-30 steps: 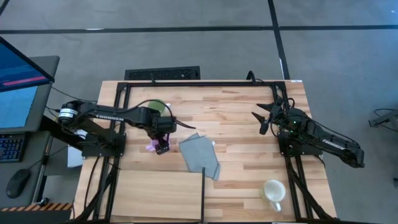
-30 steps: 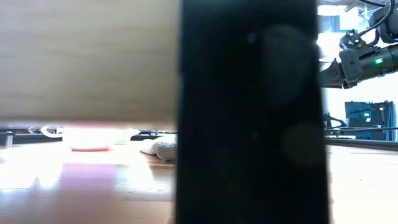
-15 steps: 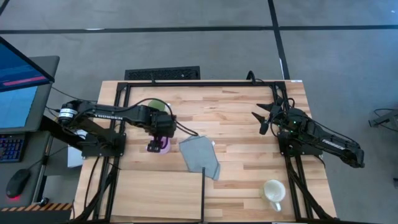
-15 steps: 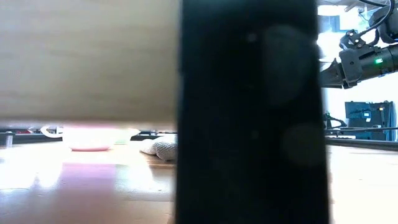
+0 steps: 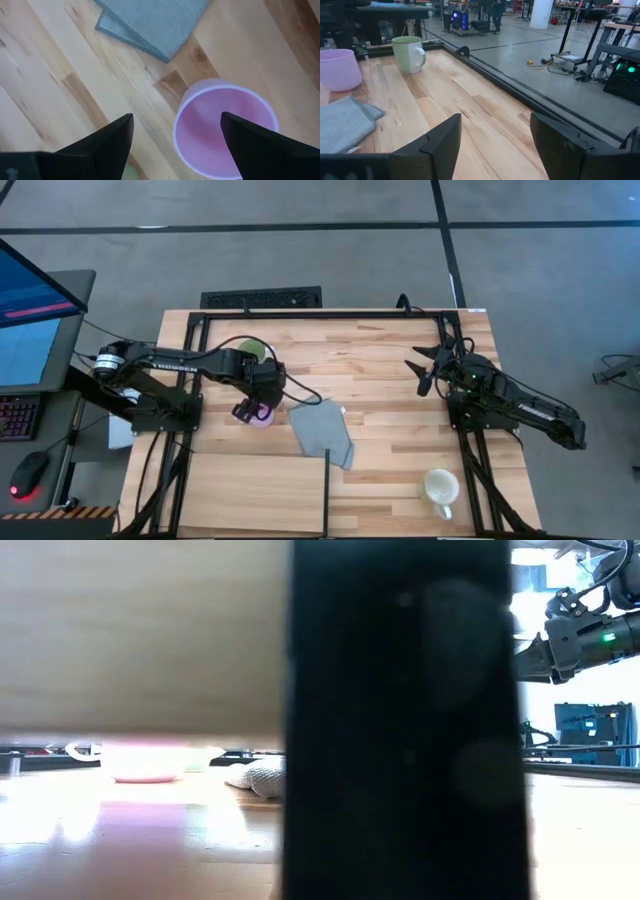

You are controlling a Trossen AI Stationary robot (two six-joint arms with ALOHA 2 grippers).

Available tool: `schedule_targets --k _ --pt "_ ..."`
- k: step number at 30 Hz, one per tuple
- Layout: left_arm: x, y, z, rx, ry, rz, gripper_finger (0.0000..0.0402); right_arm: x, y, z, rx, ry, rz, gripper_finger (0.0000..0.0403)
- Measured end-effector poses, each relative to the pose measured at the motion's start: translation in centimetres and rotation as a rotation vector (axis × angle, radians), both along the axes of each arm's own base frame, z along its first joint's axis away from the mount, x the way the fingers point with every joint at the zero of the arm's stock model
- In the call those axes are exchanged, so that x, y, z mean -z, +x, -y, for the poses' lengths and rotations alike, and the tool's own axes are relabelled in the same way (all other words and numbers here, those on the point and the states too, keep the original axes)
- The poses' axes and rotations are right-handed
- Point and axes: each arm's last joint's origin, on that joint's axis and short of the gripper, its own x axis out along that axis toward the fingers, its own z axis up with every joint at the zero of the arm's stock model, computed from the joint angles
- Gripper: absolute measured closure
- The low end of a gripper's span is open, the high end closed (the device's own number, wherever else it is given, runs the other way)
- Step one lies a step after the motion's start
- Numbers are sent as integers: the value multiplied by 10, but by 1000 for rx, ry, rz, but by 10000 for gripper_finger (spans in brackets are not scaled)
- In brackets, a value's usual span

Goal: Stack small to large cups/mugs on shelf
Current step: Put the pink mug on the shelf

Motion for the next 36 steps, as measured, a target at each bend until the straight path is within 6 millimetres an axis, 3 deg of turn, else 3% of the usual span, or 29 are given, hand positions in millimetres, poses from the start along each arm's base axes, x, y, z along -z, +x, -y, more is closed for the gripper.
schedule_targets --k 16,29,36 --pt "16 0 -4 43 43 -41 109 0 0 0 4 16 10 143" --pt "61 17 -5 95 44 -200 109 0 0 0 4 18 5 143" --pt "66 19 -5 83 42 -222 109 0 0 0 3 18 4 143"
